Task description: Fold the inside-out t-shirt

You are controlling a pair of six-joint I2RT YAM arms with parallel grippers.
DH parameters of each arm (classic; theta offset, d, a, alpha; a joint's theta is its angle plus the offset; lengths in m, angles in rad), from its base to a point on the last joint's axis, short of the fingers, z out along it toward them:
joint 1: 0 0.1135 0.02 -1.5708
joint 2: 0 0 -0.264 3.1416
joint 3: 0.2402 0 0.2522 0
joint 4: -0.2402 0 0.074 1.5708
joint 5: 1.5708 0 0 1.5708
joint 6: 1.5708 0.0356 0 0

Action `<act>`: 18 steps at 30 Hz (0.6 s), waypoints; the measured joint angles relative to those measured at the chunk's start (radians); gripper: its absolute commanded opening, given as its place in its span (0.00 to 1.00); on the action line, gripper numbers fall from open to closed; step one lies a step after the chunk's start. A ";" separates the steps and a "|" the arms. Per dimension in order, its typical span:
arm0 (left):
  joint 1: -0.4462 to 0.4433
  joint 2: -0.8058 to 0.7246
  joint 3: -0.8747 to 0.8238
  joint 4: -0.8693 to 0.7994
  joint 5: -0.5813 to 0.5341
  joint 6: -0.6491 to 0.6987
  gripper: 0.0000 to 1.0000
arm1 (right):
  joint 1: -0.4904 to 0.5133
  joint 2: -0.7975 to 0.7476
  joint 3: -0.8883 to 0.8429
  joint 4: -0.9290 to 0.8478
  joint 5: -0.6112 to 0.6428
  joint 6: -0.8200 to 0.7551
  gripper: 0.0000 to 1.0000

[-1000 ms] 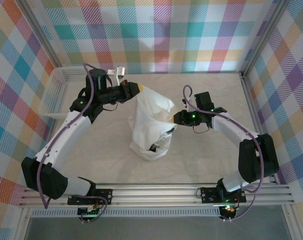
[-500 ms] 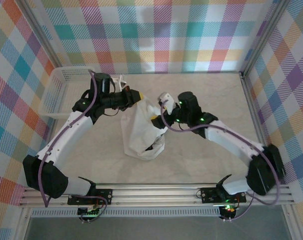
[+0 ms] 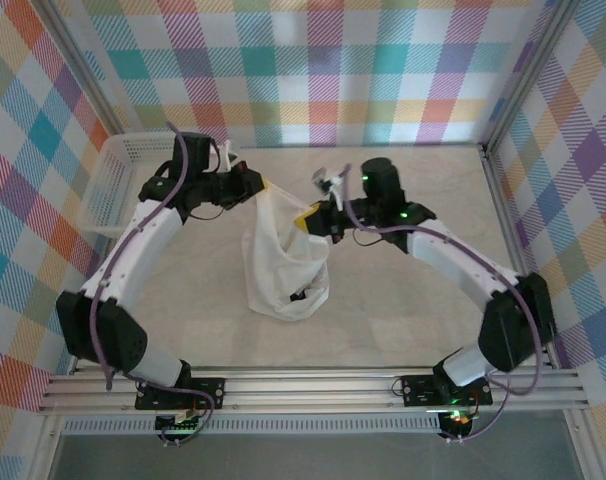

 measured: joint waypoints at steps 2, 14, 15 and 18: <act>-0.011 0.026 -0.064 0.040 0.064 -0.001 0.14 | -0.017 -0.052 -0.031 0.087 -0.027 0.113 0.00; -0.031 -0.218 -0.249 -0.015 -0.158 0.182 0.50 | -0.109 -0.018 -0.064 0.263 -0.110 0.414 0.00; -0.063 -0.266 -0.258 -0.018 -0.184 0.209 0.50 | -0.109 0.000 -0.061 0.263 -0.115 0.426 0.00; -0.190 -0.353 -0.269 -0.008 -0.245 0.280 0.53 | -0.108 0.039 -0.051 0.263 -0.130 0.455 0.00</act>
